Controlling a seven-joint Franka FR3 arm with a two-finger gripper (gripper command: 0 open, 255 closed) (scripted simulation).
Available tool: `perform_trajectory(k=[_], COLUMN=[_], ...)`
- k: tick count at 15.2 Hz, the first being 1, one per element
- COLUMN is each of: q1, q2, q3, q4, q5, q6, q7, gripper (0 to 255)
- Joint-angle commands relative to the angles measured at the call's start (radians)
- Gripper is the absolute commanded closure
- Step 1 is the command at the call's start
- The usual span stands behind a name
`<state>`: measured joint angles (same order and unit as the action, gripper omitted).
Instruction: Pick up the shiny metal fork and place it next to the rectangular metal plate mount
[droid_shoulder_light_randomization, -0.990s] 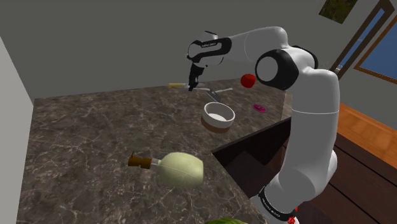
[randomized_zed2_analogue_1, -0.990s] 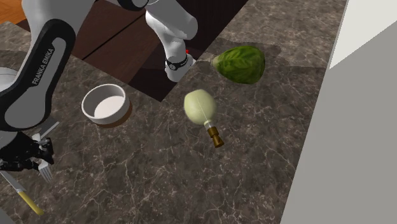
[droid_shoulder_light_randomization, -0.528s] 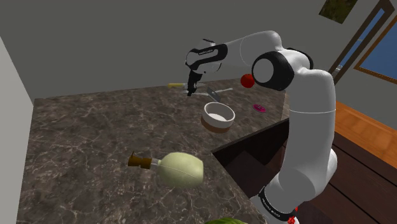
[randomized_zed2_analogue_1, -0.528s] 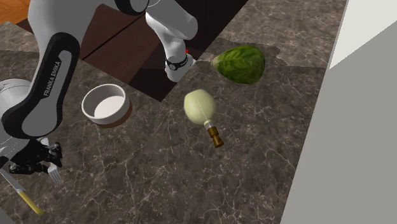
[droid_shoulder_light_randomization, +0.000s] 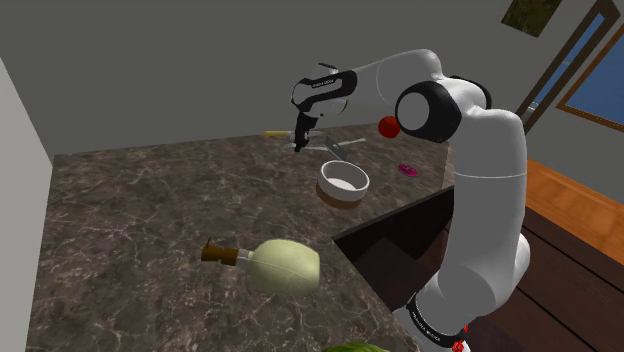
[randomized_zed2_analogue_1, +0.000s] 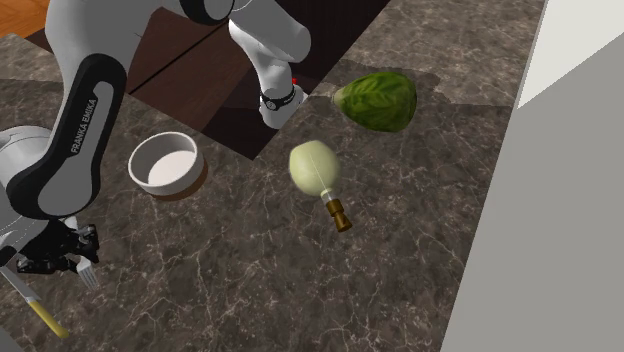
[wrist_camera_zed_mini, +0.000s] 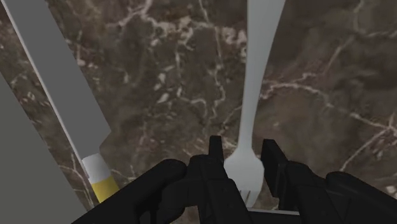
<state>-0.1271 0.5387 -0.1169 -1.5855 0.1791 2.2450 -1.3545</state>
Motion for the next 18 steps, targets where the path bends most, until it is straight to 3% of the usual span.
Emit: perform_trajectory(k=[1, 6, 10, 18], q1=[0.000, 0.000, -0.001, -0.001], q2=[0.000, 0.001, -0.070, -0.070], q3=[0.000, 0.000, -0.009, -0.009], q4=[-0.001, 0.000, 0.019, 0.019], q5=[0.000, 0.000, -0.013, -0.013], q6=[0.000, 0.000, -0.089, -0.089], q7=[0.000, 0.000, 0.008, 0.008], gripper=[0, 0, 0, 0])
